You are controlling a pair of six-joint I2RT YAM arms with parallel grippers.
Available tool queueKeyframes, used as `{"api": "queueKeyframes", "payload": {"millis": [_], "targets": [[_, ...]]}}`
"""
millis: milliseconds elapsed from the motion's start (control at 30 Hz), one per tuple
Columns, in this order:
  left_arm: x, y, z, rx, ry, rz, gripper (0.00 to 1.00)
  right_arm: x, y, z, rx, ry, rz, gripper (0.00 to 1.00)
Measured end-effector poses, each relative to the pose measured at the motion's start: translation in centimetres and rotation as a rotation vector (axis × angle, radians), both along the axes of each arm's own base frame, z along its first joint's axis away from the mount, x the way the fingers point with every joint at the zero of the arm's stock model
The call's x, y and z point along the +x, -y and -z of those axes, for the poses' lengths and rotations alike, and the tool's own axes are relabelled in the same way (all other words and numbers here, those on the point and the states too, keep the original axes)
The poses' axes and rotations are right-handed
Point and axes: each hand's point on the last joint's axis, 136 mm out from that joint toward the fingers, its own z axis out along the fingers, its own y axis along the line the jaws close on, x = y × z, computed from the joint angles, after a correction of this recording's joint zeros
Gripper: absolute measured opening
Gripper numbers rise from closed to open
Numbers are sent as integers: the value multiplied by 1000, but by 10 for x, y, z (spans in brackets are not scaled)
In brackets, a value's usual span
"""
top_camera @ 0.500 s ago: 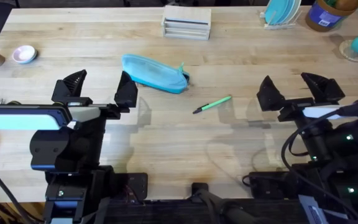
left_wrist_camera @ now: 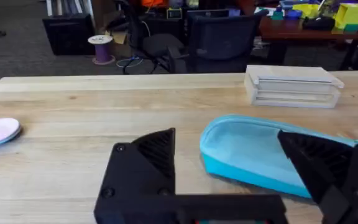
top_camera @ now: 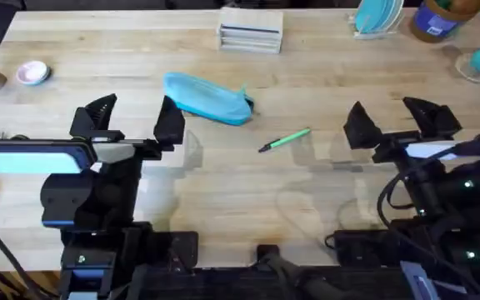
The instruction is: Unzip the bag, pick up the pens from the table one at a time and place them inside, then zip the bag closed.
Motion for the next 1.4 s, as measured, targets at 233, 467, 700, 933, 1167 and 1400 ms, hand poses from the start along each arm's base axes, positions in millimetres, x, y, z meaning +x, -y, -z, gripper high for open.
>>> {"api": "queueKeyframes", "payload": {"millis": [233,467,700,933,1167,1400], "targets": [[-2,0,5,4,-49,0,991,-2,-3,0,19,-19,-13,995],[-32,0,-70,131,-119,10,991,-17,-6,-46,61,-157,-28,996],[-26,0,-107,183,-288,30,991,-11,-17,-97,81,-296,-86,995],[-4,1,-134,260,-466,72,991,6,-26,-113,105,-543,-123,995],[24,1,-155,279,-556,92,991,23,-29,-129,133,-685,-122,995],[43,11,-136,255,-692,171,991,34,-30,-141,204,-703,-96,996]]}}
